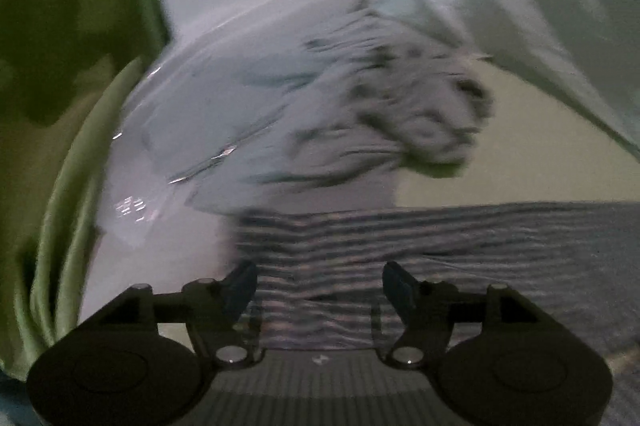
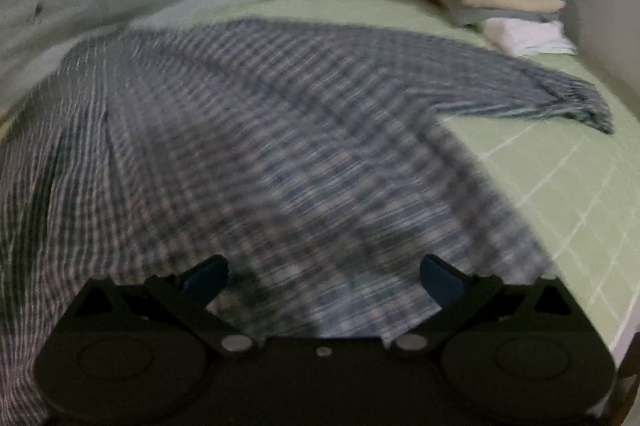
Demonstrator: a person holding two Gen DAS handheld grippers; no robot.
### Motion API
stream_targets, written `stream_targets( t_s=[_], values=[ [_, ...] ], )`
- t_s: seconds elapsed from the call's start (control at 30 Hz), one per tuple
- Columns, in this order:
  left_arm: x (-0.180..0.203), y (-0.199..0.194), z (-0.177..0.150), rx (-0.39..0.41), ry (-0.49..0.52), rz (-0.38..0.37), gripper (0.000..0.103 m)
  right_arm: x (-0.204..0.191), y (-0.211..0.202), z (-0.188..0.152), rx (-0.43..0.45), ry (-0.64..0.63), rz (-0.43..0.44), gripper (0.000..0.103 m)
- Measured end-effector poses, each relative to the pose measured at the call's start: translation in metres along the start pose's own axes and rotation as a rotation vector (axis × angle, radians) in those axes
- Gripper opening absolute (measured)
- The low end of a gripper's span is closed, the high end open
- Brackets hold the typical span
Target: Fold clothes
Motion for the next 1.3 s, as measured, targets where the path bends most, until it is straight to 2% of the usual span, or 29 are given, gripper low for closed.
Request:
stream_targets(
  t_s=[0.13, 0.23, 0.4, 0.5, 0.53, 0.57, 0.6, 0.63, 0.67, 0.73, 0.77, 0.83, 0.9, 0.93, 0.97, 1.0, 1.07, 1.13, 1.2, 1.3],
  values=[
    [0.029, -0.023, -0.028, -0.035, 0.067, -0.144, 0.071, 0.037, -0.010, 0.002, 0.036, 0.050, -0.023, 0.103],
    [0.052, -0.041, -0.061, -0.092, 0.120, -0.230, 0.071, 0.063, -0.009, 0.002, 0.016, 0.045, -0.052, 0.102],
    [0.078, -0.069, -0.113, -0.170, 0.132, -0.295, 0.071, 0.082, -0.005, 0.001, -0.008, 0.016, -0.018, 0.090],
    [0.090, -0.082, -0.138, -0.205, 0.142, -0.302, 0.071, 0.086, 0.003, -0.003, -0.049, -0.024, 0.019, 0.065],
    [0.093, -0.086, -0.145, -0.212, 0.148, -0.300, 0.071, 0.087, 0.003, -0.003, -0.037, -0.040, 0.027, 0.060],
    [0.097, -0.090, -0.152, -0.216, 0.156, -0.297, 0.071, 0.087, 0.003, -0.002, -0.026, -0.057, 0.059, 0.047],
    [0.099, -0.094, -0.157, -0.217, 0.165, -0.292, 0.071, 0.087, 0.002, -0.001, -0.016, -0.074, 0.091, 0.025],
    [0.101, -0.097, -0.160, -0.215, 0.171, -0.283, 0.071, 0.086, 0.004, 0.000, -0.015, -0.097, 0.122, 0.010],
    [0.103, -0.100, -0.163, -0.212, 0.174, -0.271, 0.071, 0.085, 0.005, 0.002, -0.019, -0.129, 0.148, 0.002],
    [0.103, -0.105, -0.163, -0.200, 0.173, -0.248, 0.071, 0.087, 0.006, 0.007, 0.009, -0.188, 0.142, 0.002],
    [0.102, -0.108, -0.163, -0.194, 0.171, -0.237, 0.071, 0.094, 0.007, 0.010, 0.015, -0.158, 0.127, 0.002],
    [0.098, -0.112, -0.159, -0.174, 0.159, -0.217, 0.071, 0.107, 0.010, 0.016, 0.026, -0.100, 0.097, 0.002],
    [0.092, -0.111, -0.155, -0.167, 0.141, -0.192, 0.071, 0.109, 0.015, 0.018, 0.002, -0.085, 0.085, 0.010],
    [0.089, -0.110, -0.152, -0.164, 0.131, -0.178, 0.073, 0.104, 0.016, 0.018, -0.012, -0.119, 0.062, 0.032],
    [0.085, -0.108, -0.149, -0.164, 0.121, -0.161, 0.074, 0.099, 0.017, 0.017, -0.025, -0.151, 0.040, 0.066],
    [0.080, -0.105, -0.145, -0.161, 0.109, -0.147, 0.075, 0.095, 0.013, 0.015, -0.011, -0.167, 0.015, 0.085],
    [0.070, -0.099, -0.137, -0.155, 0.081, -0.128, 0.075, 0.092, 0.007, 0.013, 0.008, -0.175, -0.012, 0.090],
    [0.062, -0.095, -0.129, -0.148, 0.051, -0.119, 0.077, 0.087, 0.002, 0.011, 0.018, -0.170, -0.019, 0.102],
    [0.054, -0.089, -0.120, -0.138, 0.034, -0.108, 0.081, 0.078, -0.003, 0.009, 0.025, -0.171, -0.025, 0.103],
    [0.044, -0.075, -0.101, -0.127, 0.032, -0.079, 0.082, 0.057, -0.008, 0.007, 0.028, -0.193, -0.035, 0.103]
  ],
)
Point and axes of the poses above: each gripper's, at about its wrist camera, not at the fingertips, and y roughly the way its jaws point, x to its right, z to its top, the point moved 4 cm from there along y, roughly the way its jaws point, and after that the axes turned 6 degrees about -y, right-handed, at the moved point
